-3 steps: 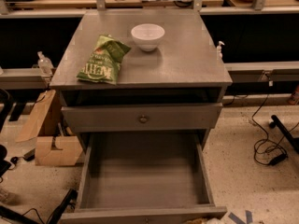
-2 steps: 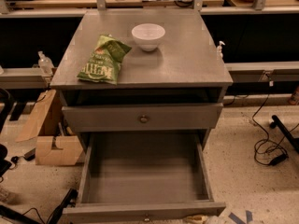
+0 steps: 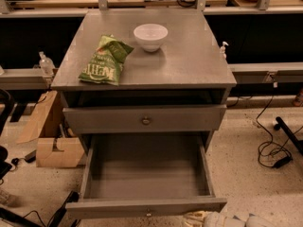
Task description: Close middle drawer
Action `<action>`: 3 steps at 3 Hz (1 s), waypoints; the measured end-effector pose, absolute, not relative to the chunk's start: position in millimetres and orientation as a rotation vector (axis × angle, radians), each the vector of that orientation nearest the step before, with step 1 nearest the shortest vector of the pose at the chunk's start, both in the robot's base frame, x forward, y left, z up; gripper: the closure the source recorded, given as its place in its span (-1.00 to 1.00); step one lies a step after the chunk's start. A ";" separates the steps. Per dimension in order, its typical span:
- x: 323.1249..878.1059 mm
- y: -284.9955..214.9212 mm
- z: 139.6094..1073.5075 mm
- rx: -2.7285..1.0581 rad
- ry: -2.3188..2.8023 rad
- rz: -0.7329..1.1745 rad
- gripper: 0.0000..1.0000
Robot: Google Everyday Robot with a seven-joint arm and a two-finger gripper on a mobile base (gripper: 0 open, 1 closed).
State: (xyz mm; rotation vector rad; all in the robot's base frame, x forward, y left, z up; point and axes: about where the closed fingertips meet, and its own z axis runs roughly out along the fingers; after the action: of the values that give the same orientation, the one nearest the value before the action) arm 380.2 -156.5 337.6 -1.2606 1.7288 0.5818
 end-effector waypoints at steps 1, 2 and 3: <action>412.0 -146.4 345.0 -1.288 1.695 0.573 1.00; 412.8 -145.5 346.1 -1.292 1.692 0.572 1.00; 444.9 -134.6 354.7 -1.328 1.664 0.560 1.00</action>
Offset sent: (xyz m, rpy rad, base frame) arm 0.1301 0.0417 0.0272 -0.0347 -0.0922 0.1073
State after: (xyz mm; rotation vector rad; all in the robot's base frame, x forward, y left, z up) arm 444.9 -134.6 354.7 -1.3277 1.6644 0.5598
